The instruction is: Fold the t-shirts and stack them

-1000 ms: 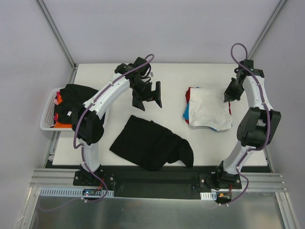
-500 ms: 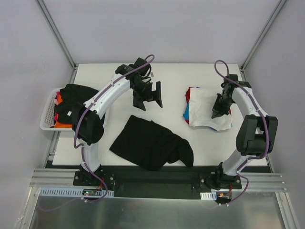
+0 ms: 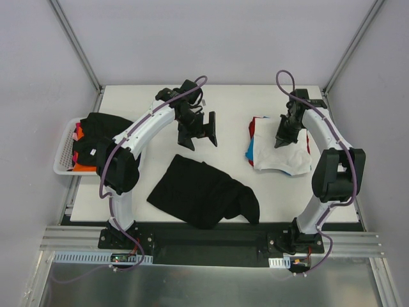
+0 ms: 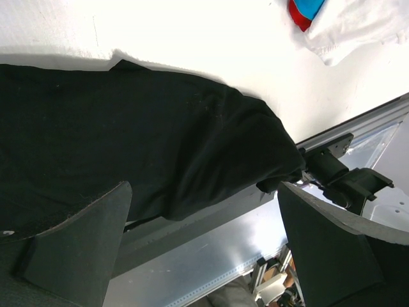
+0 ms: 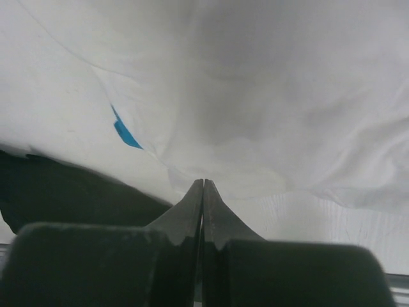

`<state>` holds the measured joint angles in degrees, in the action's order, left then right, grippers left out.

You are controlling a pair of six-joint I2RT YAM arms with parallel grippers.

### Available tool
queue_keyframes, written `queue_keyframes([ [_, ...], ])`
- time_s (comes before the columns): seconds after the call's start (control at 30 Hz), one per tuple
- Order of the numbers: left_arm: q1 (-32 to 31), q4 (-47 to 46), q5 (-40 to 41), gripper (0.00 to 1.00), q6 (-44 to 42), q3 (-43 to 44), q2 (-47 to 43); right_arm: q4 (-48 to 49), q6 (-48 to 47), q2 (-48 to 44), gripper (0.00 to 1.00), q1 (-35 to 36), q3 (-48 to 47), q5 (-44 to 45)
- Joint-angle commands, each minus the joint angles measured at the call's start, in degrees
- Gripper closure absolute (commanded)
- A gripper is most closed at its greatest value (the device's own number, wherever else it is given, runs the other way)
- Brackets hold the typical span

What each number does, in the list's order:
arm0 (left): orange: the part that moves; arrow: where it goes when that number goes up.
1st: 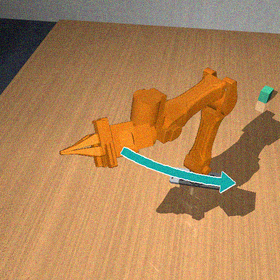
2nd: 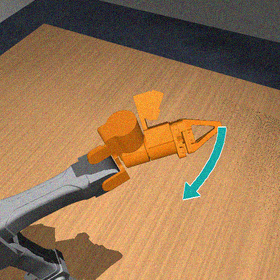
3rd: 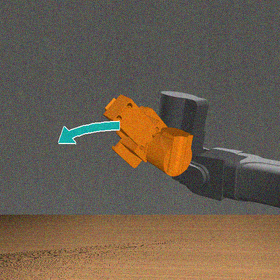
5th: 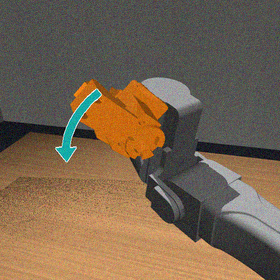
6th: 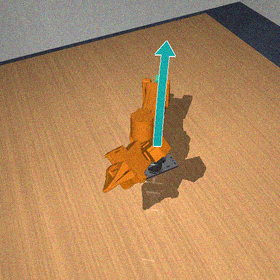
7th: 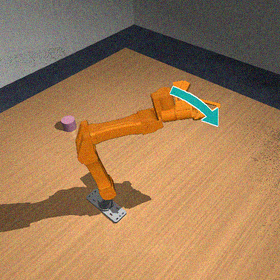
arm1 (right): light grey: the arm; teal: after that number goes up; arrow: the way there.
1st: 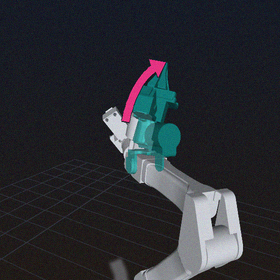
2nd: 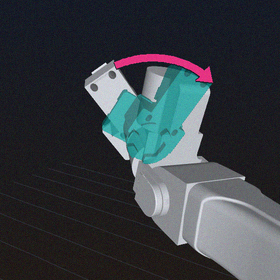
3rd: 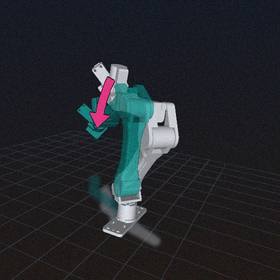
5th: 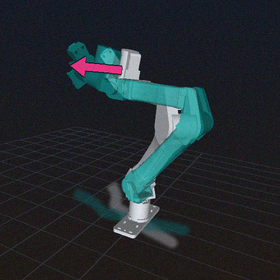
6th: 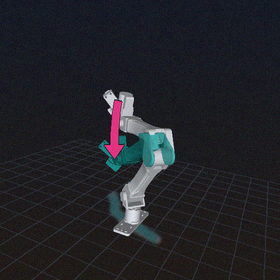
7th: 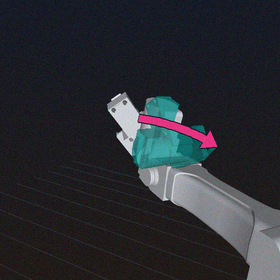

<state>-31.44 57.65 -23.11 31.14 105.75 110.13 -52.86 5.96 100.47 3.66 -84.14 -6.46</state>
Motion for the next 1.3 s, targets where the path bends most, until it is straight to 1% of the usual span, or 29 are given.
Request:
queue_keyframes([
  [0.0, -0.02, 0.01, -0.35, 0.01, 0.42, -0.11, -3.08, -1.19, -2.52, 2.19, 0.99, 0.38, -6.82, 0.39],
  [0.13, -0.02, -0.08, -0.35, 0.01, 0.51, -0.37, -3.07, -3.64, -5.34, 4.47, 0.99, 0.56, -10.95, 5.39],
  [0.17, -0.02, 0.01, -0.35, 0.01, 0.59, -0.46, -3.16, -4.35, -5.43, 5.26, 0.99, 0.47, -11.74, 9.06],
  [0.27, -0.02, -0.08, -0.26, 0.01, 0.51, -0.72, -2.99, -5.41, -5.6, 6.58, 0.99, 0.38, -13.33, 10.94],
  [0.37, 0.06, 0.01, -0.18, 0.01, 0.42, -0.55, -2.81, -5.5, -5.6, 7.2, 0.99, 0.38, -13.6, 10.15],
  [0.53, -0.02, 0.01, -0.35, 0.01, 0.51, -0.29, -2.29, -4.71, -5.25, 8.52, 0.99, 0.38, -11.41, 9.28],
  [0.7, -0.02, 0.01, -0.35, 0.01, 0.42, -0.29, -1.93, -3.22, -4.2, 10.45, 0.99, 0.38, -8.07, 6.72],
  [0.73, -0.02, 0.1, -0.35, 0.01, 0.42, -0.29, -2.02, -3.04, -3.94, 11.32, 0.99, 0.38, -7.19, 4.81],
  [0.93, 0.06, 0.1, -0.27, 0.01, 0.07, -0.37, -1.67, -1.46, -2.88, 14.05, 0.99, 0.3, -5.77, 2.15],
  [1.07, 0.15, 0.27, -0.18, 0.01, -0.37, -0.64, -1.67, -1.28, -2.53, 17.21, 0.99, -0.76, -7.53, 1.19],
  [1.27, 0.42, 0.8, 0.09, 0.01, -0.9, -1.86, -2.19, -3.65, -2.88, 22.31, 0.99, -3.48, -16.4, 1.62],
])
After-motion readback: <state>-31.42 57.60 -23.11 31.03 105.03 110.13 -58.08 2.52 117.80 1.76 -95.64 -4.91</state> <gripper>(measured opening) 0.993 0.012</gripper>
